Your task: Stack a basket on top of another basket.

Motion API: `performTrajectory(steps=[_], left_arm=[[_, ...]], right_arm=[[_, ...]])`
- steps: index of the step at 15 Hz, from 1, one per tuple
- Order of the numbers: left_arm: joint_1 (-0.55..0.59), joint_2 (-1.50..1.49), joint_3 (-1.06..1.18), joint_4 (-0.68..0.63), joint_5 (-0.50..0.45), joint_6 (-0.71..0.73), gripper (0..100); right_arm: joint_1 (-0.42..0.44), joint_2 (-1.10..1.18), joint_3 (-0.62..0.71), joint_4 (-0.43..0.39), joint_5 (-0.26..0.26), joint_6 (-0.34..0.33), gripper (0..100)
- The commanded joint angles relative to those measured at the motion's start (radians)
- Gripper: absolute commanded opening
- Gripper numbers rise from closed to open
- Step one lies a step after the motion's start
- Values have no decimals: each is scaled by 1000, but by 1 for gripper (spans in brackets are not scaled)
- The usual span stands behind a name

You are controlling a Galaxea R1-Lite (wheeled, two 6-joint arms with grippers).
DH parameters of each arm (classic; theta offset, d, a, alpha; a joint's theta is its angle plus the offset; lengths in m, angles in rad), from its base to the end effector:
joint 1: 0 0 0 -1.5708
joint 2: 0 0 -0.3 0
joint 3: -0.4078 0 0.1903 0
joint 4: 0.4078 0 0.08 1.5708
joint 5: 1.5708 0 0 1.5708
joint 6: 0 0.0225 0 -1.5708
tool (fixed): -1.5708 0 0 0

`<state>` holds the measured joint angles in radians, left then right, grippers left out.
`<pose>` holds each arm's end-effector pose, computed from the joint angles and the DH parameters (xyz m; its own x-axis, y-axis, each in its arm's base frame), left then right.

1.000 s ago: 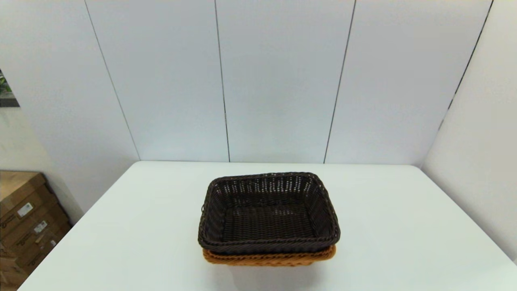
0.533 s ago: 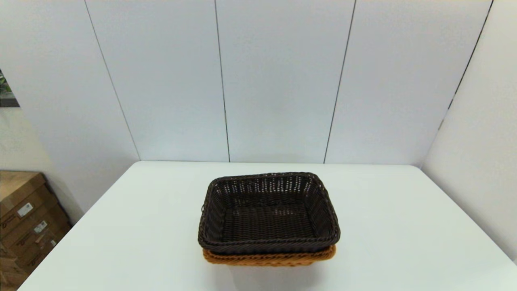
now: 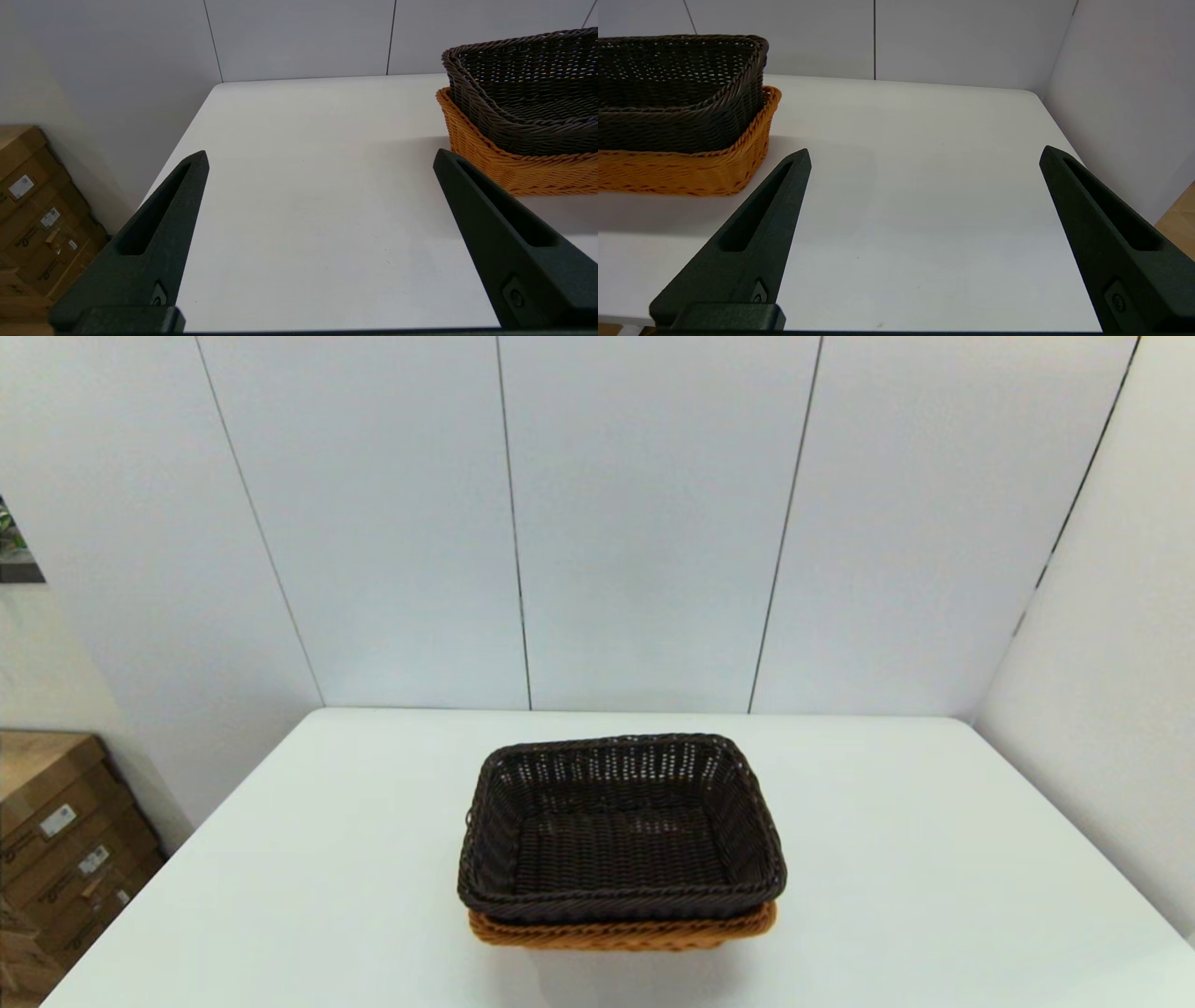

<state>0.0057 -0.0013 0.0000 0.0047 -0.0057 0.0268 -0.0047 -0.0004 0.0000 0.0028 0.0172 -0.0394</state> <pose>-0.0229 -0.0003 0.0750 1.0000 0.0000 -0.0034 0.0001 0.9996 0.0268 -0.0228 0.0005 0.0752 0.9999 0.0125 -0.0024 -0.0126 0.9991 -0.0393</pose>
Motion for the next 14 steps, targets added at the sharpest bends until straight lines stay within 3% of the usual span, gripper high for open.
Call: performTrajectory(steps=[1, 14], left_arm=[[0, 0, 2, 0, 0, 1, 100], [0, 0, 2, 0, 0, 1, 100]], right_arm=[[0, 0, 0, 0, -2, 1, 100], [0, 0, 0, 0, -2, 1, 100]])
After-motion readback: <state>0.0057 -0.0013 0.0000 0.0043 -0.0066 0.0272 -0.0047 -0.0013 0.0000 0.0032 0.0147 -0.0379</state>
